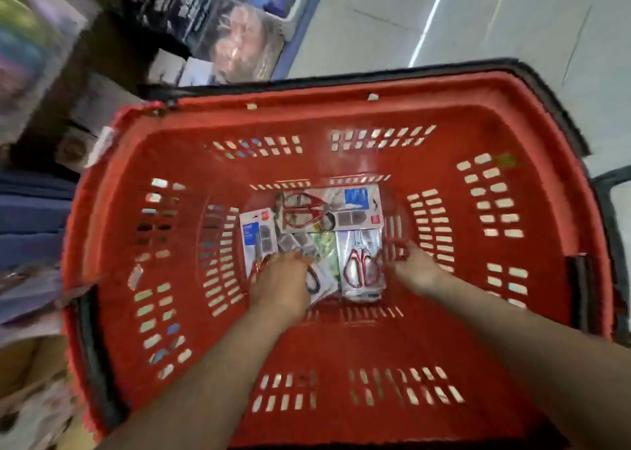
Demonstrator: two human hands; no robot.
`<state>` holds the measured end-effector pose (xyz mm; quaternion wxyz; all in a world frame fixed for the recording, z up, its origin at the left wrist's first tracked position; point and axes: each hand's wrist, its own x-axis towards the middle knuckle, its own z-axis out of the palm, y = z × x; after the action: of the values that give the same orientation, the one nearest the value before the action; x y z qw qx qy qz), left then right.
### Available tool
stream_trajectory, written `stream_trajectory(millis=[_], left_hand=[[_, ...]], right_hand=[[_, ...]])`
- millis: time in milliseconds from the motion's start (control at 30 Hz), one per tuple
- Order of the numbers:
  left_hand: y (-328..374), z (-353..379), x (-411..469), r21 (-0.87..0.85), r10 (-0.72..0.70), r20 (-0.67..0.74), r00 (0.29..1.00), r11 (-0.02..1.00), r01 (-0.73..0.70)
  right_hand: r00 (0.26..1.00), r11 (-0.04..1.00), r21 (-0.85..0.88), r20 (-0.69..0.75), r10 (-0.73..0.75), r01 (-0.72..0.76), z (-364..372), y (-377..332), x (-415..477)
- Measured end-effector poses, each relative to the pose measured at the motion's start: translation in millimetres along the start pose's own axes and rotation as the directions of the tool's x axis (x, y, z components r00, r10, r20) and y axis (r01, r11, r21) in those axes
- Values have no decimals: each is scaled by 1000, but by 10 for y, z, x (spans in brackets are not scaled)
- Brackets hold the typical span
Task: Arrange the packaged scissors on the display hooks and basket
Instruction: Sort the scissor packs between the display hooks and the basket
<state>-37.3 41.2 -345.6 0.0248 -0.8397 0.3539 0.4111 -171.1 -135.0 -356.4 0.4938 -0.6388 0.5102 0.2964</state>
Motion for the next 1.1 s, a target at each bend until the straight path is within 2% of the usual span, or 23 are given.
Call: stream_trajectory(millis=[67,133,300,467,533,600,667,700,767,800,833,867,933,1033,1100], left_hand=[[-41,268,274,211,139,127,982,964,-163],[-78,444,479,337,203,208,957,903,-265],[-79,518,639,576,308,231,923,721,-385],[-199,280,510,680,387,294,874,557,-476],[-356,172,406,624,472,316,823,550,-555],[-477,0,318,552,574,258,777,573,-606],[-523,-143,232,418,527,275,804,688,-594],[-515,-195,166,330,517,234,824,755,-567],[-422,-305,-14,21,432,59,900,901,-434],[-347,-379,-104,-195,324,-21,946,927,-322],[-281,-448,-179,-430,193,-75,978,879,-206],[-234,-491,-227,-653,60,-85,995,751,-101],[-186,-516,-261,-903,-128,-67,990,429,-6],[-60,-455,-296,-1000,-311,15,950,18,21],[48,-429,-358,-988,-382,85,920,-154,27]], right_hand=[[999,999,40,-5,35,-35,223,88,300],[996,993,83,-28,83,-80,407,186,540],[975,983,146,-178,133,-108,762,420,877],[992,964,252,-68,110,-90,707,133,640],[993,969,241,-82,81,-59,628,77,584],[992,973,227,-113,60,-33,505,33,506],[993,985,167,-108,52,-34,366,8,406],[994,992,123,-100,50,-37,294,-18,339],[994,996,83,-101,44,-35,194,-31,243],[993,997,73,-111,39,-31,144,-47,175],[992,998,50,-125,30,-24,102,-64,103],[990,1000,27,-140,11,-8,58,-66,25],[989,996,53,-131,-64,71,-60,-75,-170],[975,947,233,-7,-224,219,-242,-122,-514],[952,922,271,50,-302,278,-344,-161,-698]])
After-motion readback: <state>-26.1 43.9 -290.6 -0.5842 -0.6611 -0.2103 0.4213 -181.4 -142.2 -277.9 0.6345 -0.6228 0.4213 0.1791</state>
